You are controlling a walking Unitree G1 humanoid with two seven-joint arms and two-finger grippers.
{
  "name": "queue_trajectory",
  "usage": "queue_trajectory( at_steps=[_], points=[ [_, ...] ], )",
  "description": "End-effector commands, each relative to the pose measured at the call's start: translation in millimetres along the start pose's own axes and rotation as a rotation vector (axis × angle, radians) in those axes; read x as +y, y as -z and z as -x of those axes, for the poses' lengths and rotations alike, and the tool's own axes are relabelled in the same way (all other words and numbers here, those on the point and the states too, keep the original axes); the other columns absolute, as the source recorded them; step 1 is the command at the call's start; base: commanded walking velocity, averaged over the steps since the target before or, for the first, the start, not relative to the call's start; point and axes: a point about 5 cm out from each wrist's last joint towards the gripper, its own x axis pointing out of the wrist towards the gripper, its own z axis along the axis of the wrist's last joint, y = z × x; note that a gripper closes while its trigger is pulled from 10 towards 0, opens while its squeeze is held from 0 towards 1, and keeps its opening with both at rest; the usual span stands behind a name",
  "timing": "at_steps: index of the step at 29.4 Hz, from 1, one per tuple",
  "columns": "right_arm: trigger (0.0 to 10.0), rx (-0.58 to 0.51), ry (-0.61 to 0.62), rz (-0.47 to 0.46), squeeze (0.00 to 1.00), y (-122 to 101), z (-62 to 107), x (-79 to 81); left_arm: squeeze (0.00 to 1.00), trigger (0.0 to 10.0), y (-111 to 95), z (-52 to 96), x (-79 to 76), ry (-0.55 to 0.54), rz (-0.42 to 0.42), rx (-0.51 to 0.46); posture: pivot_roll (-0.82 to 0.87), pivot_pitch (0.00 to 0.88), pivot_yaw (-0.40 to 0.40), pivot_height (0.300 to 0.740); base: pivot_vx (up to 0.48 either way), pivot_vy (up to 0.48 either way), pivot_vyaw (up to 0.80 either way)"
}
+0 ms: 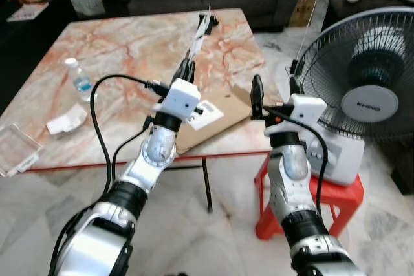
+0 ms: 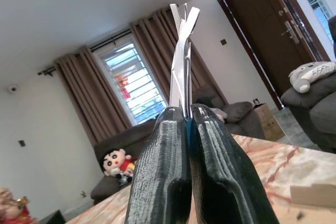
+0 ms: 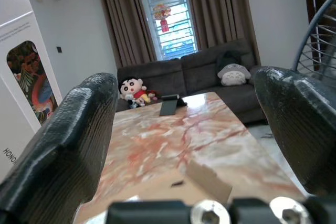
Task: Picking trash to rubbish bin
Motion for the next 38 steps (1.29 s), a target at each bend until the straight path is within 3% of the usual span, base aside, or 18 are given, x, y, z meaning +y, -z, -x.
queue_trajectory(
  at_steps=[1,27,30,31,32,33,34,36,37,38],
  points=[
    [10.0,-0.010,-0.006,-0.009,0.00,-2.8,-1.3,3.8,0.00,10.0,-1.8,-0.5,5.3,-0.010,-0.016,-0.012,-0.06,0.000,0.060,0.740,-0.259,0.000,0.00],
    [10.0,0.052,0.038,0.019,0.00,8.6,13.0,-12.3,0.00,10.0,2.7,5.6,8.7,-0.001,-0.046,0.008,-0.06,0.000,0.059,0.740,-0.249,0.000,0.00],
    [10.0,0.211,0.083,0.033,0.00,36.5,35.7,-29.7,0.00,10.0,40.0,34.2,-0.5,0.090,-0.036,0.234,-0.06,0.000,0.057,0.740,0.000,0.000,0.00],
    [10.0,0.211,0.083,0.033,0.00,36.5,35.7,-29.7,0.00,10.0,40.0,34.2,-0.5,0.090,-0.036,0.234,-0.06,0.000,0.057,0.740,0.000,0.000,0.00],
    [10.0,0.278,0.086,0.040,0.00,47.0,45.3,-34.3,0.00,10.0,53.6,46.6,-4.5,0.128,-0.018,0.330,-0.06,0.000,0.055,0.740,0.000,0.000,0.00],
    [10.0,0.326,0.090,0.049,0.00,54.2,53.0,-37.8,0.00,10.0,61.0,55.7,-5.6,0.142,-0.025,0.377,-0.07,0.000,0.057,0.740,0.000,0.000,0.00],
    [10.0,0.326,0.090,0.049,0.00,54.2,53.0,-37.8,0.00,10.0,61.0,55.7,-5.6,0.142,-0.025,0.377,-0.07,0.000,0.057,0.740,0.000,0.000,0.00],
    [10.0,0.453,0.121,0.062,0.00,71.9,74.4,-48.1,0.00,10.0,78.7,80.0,-10.1,0.183,0.024,0.521,-0.07,0.000,0.057,0.740,0.000,0.000,0.00],
    [10.0,0.453,0.121,0.062,0.00,71.9,74.4,-48.1,0.00,10.0,78.7,80.0,-10.1,0.183,0.024,0.521,-0.07,0.000,0.057,0.740,0.000,0.000,0.00],
    [10.0,0.543,0.157,0.055,0.00,83.3,92.3,-55.7,0.00,10.0,91.3,100.7,-11.7,0.192,0.067,0.641,-0.07,0.000,0.055,0.740,0.000,0.000,0.00]
  ],
)
